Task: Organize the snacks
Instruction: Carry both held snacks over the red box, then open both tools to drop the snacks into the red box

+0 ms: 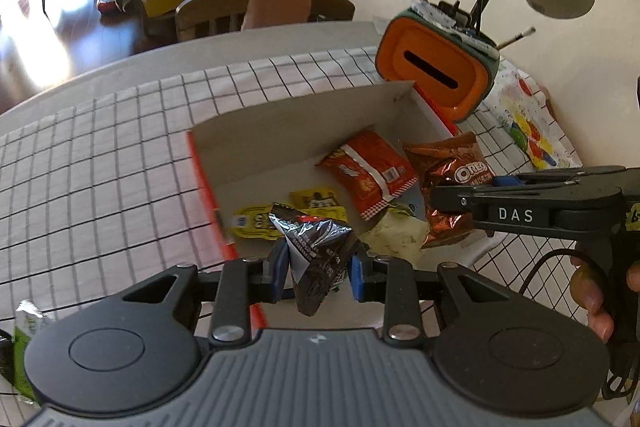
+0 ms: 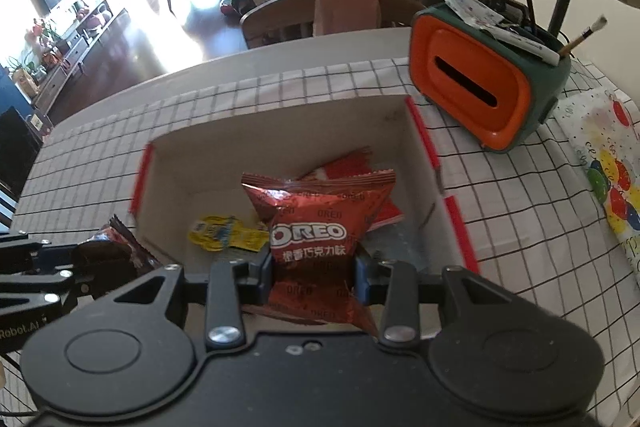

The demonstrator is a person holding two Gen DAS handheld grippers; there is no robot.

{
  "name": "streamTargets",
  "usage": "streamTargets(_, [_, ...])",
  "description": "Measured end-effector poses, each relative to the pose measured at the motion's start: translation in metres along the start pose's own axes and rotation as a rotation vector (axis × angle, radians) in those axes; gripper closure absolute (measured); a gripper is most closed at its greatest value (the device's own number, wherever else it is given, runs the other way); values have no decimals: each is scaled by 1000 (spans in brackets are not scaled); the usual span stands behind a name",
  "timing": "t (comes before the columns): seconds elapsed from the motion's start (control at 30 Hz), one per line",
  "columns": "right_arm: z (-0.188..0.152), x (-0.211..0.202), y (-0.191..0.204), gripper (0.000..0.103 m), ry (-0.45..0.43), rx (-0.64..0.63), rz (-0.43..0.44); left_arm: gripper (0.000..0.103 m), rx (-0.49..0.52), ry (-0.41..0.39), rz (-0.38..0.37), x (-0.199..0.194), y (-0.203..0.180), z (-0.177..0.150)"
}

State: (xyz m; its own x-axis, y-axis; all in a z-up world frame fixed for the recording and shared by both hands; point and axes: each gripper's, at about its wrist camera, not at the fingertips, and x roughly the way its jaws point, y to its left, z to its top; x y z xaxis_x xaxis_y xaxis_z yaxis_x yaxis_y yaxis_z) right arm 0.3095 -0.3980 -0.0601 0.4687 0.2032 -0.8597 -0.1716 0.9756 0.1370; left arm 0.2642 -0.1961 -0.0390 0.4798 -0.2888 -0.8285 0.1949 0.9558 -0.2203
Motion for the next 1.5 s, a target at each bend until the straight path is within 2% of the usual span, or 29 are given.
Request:
streamTargets(0.17, [5,19,-16,66,47,-17,-3,73,-3,51,9,29,-12,5])
streamTargets(0.27, [7,33,-16,66,86,-56,-4,73,32,73,16,44,-22,7])
streamTargets(0.5, [14,57,-18,66,121,-102,5,73,70,128,79,75,-33,11])
streamTargets(0.83, [18,67,-19,65,145,-105,23,73,116,201,126,92,-46,13])
streamTargets(1.0, [18,69,-19,65,152,-103,22,73,124,232,127,97,-47,13])
streamTargets(1.27, [16,67,-18,63,147,-91,15,72,113,205,112,91,-47,13])
streamTargets(1.37, [14,62,-18,61,137,-93,16,66,96,189,100,85,-44,11])
streamTargets(1.43, [13,59,-17,58,130,-88,14,57,84,172,94,81,-42,10])
streamTargets(1.5, [13,54,-17,50,122,-82,18,57,79,157,85,76,-41,9])
